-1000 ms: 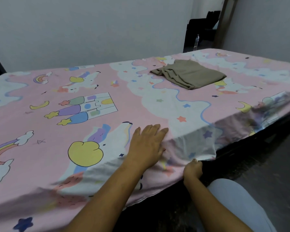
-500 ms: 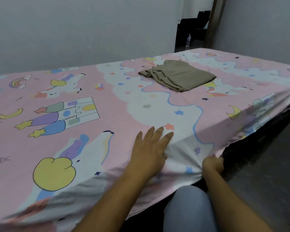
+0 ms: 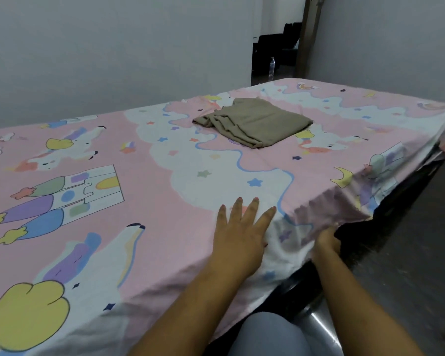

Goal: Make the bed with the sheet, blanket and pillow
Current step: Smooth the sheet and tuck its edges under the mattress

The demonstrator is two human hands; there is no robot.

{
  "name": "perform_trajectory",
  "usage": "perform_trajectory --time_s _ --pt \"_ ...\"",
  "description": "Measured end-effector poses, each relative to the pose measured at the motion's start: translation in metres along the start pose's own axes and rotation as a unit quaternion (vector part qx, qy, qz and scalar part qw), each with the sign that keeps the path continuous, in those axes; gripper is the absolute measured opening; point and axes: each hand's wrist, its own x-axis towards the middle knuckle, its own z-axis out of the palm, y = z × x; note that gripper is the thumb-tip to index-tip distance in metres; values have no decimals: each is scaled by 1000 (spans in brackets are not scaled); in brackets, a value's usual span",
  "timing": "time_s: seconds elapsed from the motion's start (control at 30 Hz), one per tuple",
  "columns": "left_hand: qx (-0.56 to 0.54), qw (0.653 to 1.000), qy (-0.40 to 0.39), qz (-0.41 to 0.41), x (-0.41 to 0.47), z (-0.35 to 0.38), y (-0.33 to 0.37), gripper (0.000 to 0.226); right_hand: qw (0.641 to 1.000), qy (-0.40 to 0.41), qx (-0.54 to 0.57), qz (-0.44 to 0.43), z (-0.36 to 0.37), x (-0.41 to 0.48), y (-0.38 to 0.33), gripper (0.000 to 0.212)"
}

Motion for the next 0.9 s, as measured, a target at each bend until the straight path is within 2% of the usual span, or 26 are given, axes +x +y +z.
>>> perform_trajectory --time_s 0.07,0.13,0.2,0.3,0.47,0.57,0.7,0.77,0.9 --pt "9 1000 -6 7 7 1 5 65 998 -5 50 24 2 11 -21 84" --pt "15 1000 -13 13 13 1 8 64 998 -37 54 9 -1 13 -37 69" --pt "15 1000 -16 15 19 1 11 64 995 -67 -18 -65 -9 12 -37 49" --pt "18 999 -23 19 21 1 14 66 976 -10 -179 -127 -30 17 -9 41" --pt "15 999 -4 31 18 4 14 71 964 21 -222 -145 -36 10 2 38" --pt "15 999 -1 36 15 1 10 71 979 -2 -164 -125 -31 4 4 41" --pt "-15 997 20 72 6 -1 6 72 998 -53 -27 -9 -24 -7 17 63" --pt "-37 996 26 74 -2 -5 2 71 995 -91 35 19 -18 -18 29 70" --pt "-74 994 35 66 -21 -11 -13 65 974 -187 127 33 -14 -58 48 63"
